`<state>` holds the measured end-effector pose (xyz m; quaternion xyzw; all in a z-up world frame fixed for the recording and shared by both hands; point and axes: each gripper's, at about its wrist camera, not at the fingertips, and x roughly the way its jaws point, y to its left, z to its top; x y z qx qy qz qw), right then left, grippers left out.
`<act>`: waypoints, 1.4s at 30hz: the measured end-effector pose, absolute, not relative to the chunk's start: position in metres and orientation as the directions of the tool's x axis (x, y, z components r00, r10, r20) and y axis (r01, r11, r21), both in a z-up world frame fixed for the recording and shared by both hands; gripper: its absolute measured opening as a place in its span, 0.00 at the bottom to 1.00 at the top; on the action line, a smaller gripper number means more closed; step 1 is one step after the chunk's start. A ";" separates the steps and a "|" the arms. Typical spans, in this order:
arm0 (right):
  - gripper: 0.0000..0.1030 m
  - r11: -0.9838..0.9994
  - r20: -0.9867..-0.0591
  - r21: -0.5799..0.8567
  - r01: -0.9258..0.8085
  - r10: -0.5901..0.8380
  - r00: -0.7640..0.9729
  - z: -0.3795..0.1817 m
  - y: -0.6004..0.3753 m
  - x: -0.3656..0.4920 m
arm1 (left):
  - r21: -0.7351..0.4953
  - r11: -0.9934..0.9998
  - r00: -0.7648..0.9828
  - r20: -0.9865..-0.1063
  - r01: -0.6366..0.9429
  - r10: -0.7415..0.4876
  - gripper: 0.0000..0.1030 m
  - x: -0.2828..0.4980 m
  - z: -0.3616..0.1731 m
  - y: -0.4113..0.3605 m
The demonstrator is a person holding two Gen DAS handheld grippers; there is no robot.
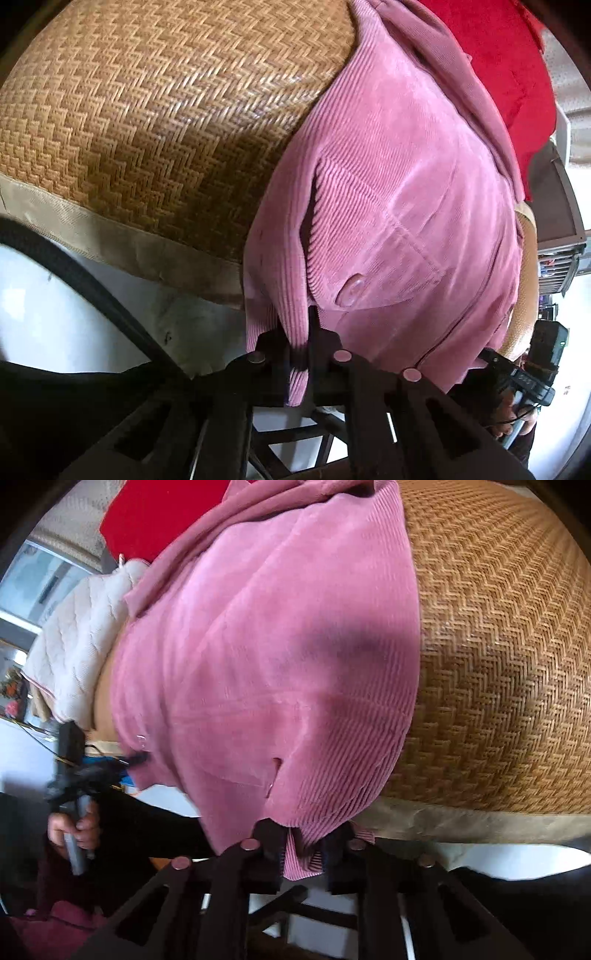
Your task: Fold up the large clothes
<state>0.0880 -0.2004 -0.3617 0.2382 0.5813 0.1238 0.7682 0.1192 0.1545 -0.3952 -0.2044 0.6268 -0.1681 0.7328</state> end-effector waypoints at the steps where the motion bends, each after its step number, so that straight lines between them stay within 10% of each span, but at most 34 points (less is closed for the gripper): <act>1: 0.10 0.853 -0.825 0.518 0.070 0.476 0.306 -0.353 -0.197 0.088 | -0.515 0.857 0.174 -0.844 0.005 -0.508 0.06 0.115 -0.391 0.149; 18: 0.09 0.826 -0.588 0.564 -0.015 0.414 0.695 -0.211 -0.282 0.233 | -0.658 0.728 0.512 -0.566 0.192 -0.646 0.05 0.277 -0.191 0.135; 28: 0.13 0.580 -0.569 0.775 0.252 0.468 0.676 -0.298 -0.375 0.359 | -0.515 0.857 0.518 -0.725 0.030 -0.454 0.07 0.415 -0.295 0.066; 33: 0.14 0.515 -0.483 0.835 0.195 0.514 0.709 -0.294 -0.393 0.364 | -0.656 0.751 0.596 -0.574 0.075 -0.561 0.08 0.418 -0.277 0.087; 35: 0.34 0.430 -0.398 0.887 0.169 0.524 0.753 -0.297 -0.402 0.363 | -0.662 0.746 0.616 -0.558 0.074 -0.556 0.09 0.411 -0.275 0.092; 36: 0.47 0.401 -0.372 0.901 0.166 0.517 0.771 -0.296 -0.406 0.359 | -0.663 0.745 0.621 -0.553 0.076 -0.555 0.12 0.411 -0.272 0.092; 37: 0.82 0.382 -0.355 0.909 0.165 0.504 0.787 -0.295 -0.406 0.353 | -0.668 0.739 0.630 -0.536 0.091 -0.562 0.29 0.407 -0.267 0.093; 38: 0.98 0.369 -0.333 0.915 0.163 0.465 0.820 -0.290 -0.411 0.344 | -0.671 0.734 0.641 -0.519 0.104 -0.565 0.59 0.401 -0.262 0.096; 40: 0.98 0.378 -0.270 0.917 0.127 0.354 0.895 -0.273 -0.419 0.318 | -0.667 0.739 0.718 -0.470 0.093 -0.514 0.92 0.388 -0.249 0.104; 42: 0.95 0.454 -0.314 0.882 0.127 0.362 0.878 -0.258 -0.414 0.314 | -0.688 0.718 0.774 -0.401 0.100 -0.491 0.92 0.374 -0.239 0.114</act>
